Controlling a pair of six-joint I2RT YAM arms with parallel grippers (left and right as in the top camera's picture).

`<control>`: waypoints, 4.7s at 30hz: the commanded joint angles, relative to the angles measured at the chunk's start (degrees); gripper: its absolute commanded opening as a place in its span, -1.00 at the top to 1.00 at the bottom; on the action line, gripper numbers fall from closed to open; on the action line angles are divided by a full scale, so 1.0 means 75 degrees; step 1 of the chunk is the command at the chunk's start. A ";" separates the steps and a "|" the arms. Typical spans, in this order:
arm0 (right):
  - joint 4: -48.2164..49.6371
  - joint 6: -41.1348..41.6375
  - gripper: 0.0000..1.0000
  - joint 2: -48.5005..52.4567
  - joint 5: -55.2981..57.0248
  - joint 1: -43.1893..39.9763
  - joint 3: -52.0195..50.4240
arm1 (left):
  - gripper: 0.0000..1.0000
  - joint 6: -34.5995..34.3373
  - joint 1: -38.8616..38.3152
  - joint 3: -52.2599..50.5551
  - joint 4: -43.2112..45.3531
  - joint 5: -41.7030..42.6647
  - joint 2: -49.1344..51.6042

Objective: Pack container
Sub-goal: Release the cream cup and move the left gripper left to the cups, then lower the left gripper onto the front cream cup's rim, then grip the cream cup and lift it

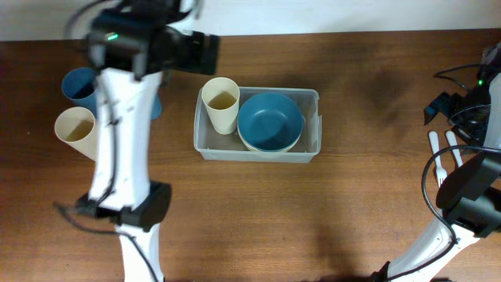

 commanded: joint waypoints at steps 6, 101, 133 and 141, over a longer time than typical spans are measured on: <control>0.0000 0.0070 -0.98 -0.0093 0.0093 -0.0015 -0.0020 | -1.00 -0.0592 0.1314 -0.1352 -0.0029 -0.0507 -0.1556; 0.0000 0.0070 -0.98 -0.0093 0.0093 -0.0015 -0.0020 | -0.65 0.0941 0.4197 -0.7863 0.3235 0.0501 -0.0312; 0.0000 0.0067 -0.98 -0.0096 0.0096 -0.0015 -0.0020 | -0.33 0.0941 0.4197 -0.7248 0.2824 0.0504 -0.0131; 0.0000 0.0070 -0.98 -0.0096 0.0096 -0.0015 -0.0017 | 0.10 0.0941 0.4197 -0.7137 0.2719 0.0504 -0.0131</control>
